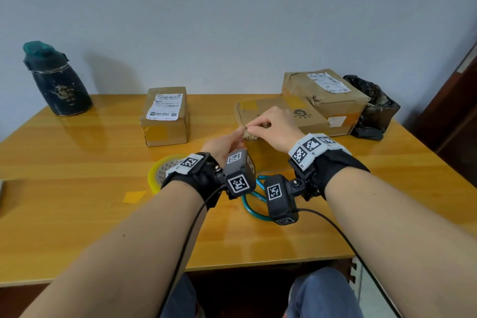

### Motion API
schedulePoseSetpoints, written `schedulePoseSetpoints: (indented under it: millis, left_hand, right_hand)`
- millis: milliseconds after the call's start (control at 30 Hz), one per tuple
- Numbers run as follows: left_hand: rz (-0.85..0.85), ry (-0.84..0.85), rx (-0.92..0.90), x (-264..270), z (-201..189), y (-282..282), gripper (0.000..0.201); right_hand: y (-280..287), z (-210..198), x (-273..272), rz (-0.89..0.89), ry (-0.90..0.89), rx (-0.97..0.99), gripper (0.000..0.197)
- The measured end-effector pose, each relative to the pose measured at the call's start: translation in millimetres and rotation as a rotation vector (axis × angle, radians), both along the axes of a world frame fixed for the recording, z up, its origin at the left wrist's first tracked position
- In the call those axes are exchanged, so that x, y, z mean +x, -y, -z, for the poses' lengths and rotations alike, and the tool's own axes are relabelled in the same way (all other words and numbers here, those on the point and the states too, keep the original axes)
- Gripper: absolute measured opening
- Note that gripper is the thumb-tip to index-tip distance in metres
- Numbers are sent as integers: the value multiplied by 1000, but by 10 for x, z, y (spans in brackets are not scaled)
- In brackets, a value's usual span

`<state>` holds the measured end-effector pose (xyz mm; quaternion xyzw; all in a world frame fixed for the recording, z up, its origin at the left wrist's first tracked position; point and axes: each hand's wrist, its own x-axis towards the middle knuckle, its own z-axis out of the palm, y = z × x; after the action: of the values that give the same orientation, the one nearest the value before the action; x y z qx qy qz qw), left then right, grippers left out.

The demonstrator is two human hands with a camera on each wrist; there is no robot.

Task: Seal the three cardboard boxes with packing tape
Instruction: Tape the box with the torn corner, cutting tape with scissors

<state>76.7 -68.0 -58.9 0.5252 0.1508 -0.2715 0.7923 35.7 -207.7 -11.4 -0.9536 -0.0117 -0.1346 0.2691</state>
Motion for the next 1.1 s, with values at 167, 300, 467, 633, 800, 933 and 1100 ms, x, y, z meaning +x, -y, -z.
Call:
schedulePoseSetpoints:
  millis: [167,300,467,633,800,933,1100]
  left_hand:
    - [95,-87,-264,135,259,15,15]
    - [64,-93,-432,144,317,91,9]
    - [-87,-77,-441,42,255,74,24]
    - [-107,186,-11,-181,-80,-19,6]
    - [-47,723,621,-151,-206,-18,7]
    - [-64,774,720,-127,-230,12,8]
    - [13,716,682,-147,-250,-32,15]
  right_hand:
    - [18,-39,-67,-21,-21,-33,20]
    - [17,-26,-52,-36,-30,-19,19]
    - [13,-47,-55,-45,-41,6,19]
    - [12,8,-31,-41,-13,37,17]
    - [29,12,-29,-69,-33,59,23]
    - [32,-19,-51,-66,-37,56,23]
    - [33,19,-70,-53,-43,66,27]
